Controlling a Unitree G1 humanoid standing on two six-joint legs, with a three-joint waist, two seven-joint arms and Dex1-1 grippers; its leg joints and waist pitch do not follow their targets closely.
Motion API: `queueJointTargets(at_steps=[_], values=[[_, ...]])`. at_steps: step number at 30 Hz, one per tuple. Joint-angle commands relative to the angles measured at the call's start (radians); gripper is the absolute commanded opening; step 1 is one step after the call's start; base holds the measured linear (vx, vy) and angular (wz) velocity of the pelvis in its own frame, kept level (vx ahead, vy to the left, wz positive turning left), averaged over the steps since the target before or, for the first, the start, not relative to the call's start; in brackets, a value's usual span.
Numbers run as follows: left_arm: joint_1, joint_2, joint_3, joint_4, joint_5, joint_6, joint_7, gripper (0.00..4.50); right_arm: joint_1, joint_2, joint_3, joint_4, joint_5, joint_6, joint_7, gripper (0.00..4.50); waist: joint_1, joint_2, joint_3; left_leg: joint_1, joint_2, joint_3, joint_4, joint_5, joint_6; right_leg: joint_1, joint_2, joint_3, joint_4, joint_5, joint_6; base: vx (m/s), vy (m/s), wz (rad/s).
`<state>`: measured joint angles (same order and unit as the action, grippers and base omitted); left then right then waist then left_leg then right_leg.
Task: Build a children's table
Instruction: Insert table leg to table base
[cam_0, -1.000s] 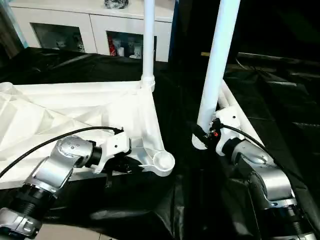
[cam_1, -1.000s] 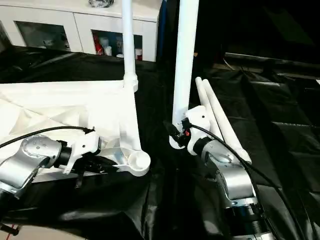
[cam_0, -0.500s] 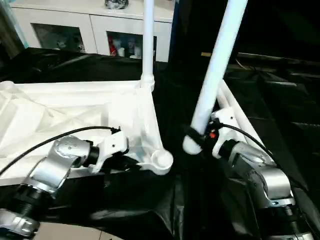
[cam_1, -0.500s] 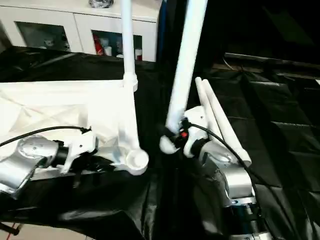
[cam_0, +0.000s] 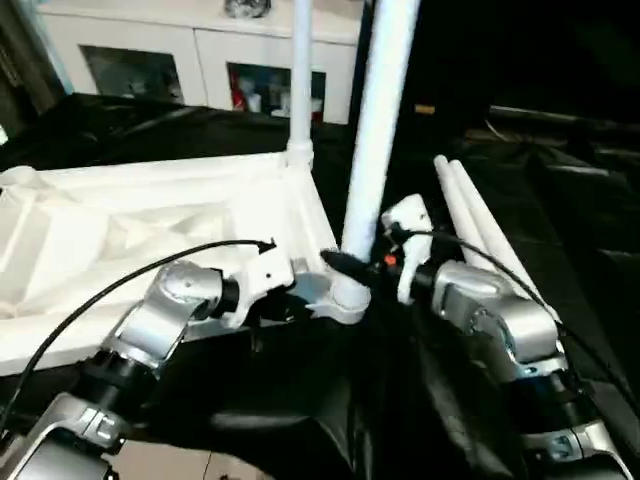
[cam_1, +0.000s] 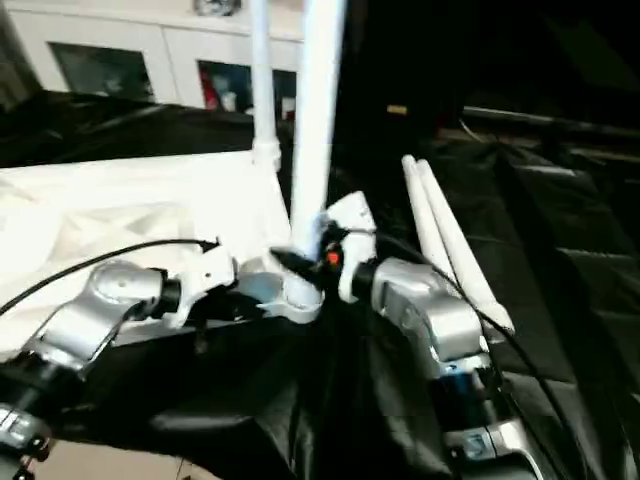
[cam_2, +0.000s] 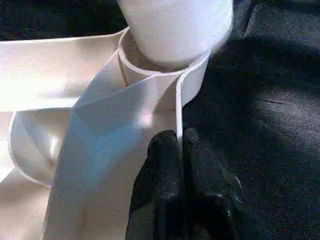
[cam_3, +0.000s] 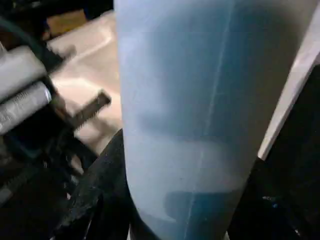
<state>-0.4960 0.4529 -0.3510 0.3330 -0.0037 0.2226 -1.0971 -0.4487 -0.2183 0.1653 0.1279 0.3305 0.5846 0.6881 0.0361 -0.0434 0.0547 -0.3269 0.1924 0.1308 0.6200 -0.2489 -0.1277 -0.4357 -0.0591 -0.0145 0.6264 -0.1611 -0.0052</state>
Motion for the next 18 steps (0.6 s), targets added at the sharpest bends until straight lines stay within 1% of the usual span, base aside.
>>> queueJointTargets(at_steps=[1,4,5,8,10,13,15,17,18], values=[[-0.010,-0.028,-0.005,0.020,-0.013,-0.015,0.011,0.00,-0.038,-0.014,0.026,0.034,-0.036,-0.008,0.013,1.89,0.000,-0.004,-0.058,-0.024,0.006,0.022,-0.085,-0.100,0.012,0.068,-0.046,0.029,-0.076,-0.313,-0.175,0.000,0.000,0.00],[-0.013,-0.029,-0.004,0.024,-0.016,-0.014,0.007,0.00,-0.045,-0.018,0.036,0.050,-0.045,-0.009,0.018,1.89,0.002,-0.002,-0.058,-0.022,0.007,0.024,-0.084,-0.104,0.012,0.065,-0.047,0.031,-0.080,-0.324,-0.167,0.000,0.000,0.00],[-0.013,-0.029,-0.004,0.027,-0.016,-0.017,0.002,0.00,-0.050,-0.019,0.043,0.068,-0.055,-0.021,0.021,1.89,0.001,-0.003,-0.060,-0.027,0.007,0.023,-0.085,-0.091,0.012,0.069,-0.047,0.030,-0.077,-0.309,-0.167,0.000,0.000,0.00],[-0.012,-0.028,-0.005,0.027,-0.016,-0.020,-0.002,0.00,-0.052,-0.017,0.044,0.078,-0.058,-0.027,0.021,1.89,0.001,-0.002,-0.060,-0.028,0.007,0.022,-0.085,-0.087,0.010,0.069,-0.048,0.029,-0.076,-0.299,-0.169,0.000,0.000,0.00],[-0.007,-0.028,-0.003,0.022,-0.016,-0.020,-0.010,0.00,-0.060,-0.006,0.039,0.100,-0.051,-0.031,0.022,1.89,0.000,0.000,-0.060,-0.028,0.007,0.022,-0.085,-0.087,0.010,0.070,-0.048,0.029,-0.075,-0.291,-0.172,0.000,0.000,0.00],[-0.006,-0.027,-0.002,0.022,-0.015,-0.021,-0.012,0.00,-0.068,0.003,0.033,0.120,-0.049,-0.035,0.024,1.89,-0.001,-0.001,-0.060,-0.029,0.008,0.022,-0.086,-0.088,0.008,0.070,-0.048,0.029,-0.074,-0.287,-0.174,0.000,0.000,0.00],[-0.009,-0.026,0.000,0.027,-0.012,-0.023,-0.011,0.00,-0.076,0.012,0.019,0.151,-0.045,-0.044,0.028,1.89,-0.001,-0.002,-0.059,-0.030,0.007,0.022,-0.086,-0.096,0.007,0.071,-0.048,0.029,-0.077,-0.302,-0.172,0.000,0.000,0.00],[-0.011,-0.026,0.001,0.030,-0.011,-0.024,-0.009,0.00,-0.076,0.015,0.010,0.162,-0.039,-0.046,0.031,1.89,0.000,-0.001,-0.059,-0.028,0.008,0.022,-0.087,-0.102,0.008,0.069,-0.048,0.029,-0.077,-0.314,-0.170,0.000,0.000,0.00],[-0.013,-0.026,0.003,0.032,-0.010,-0.025,-0.008,0.00,-0.074,0.016,0.005,0.167,-0.036,-0.049,0.033,1.89,0.000,-0.003,-0.058,-0.028,0.008,0.022,-0.087,-0.111,0.009,0.068,-0.048,0.029,-0.079,-0.329,-0.167,0.000,0.000,0.00]])
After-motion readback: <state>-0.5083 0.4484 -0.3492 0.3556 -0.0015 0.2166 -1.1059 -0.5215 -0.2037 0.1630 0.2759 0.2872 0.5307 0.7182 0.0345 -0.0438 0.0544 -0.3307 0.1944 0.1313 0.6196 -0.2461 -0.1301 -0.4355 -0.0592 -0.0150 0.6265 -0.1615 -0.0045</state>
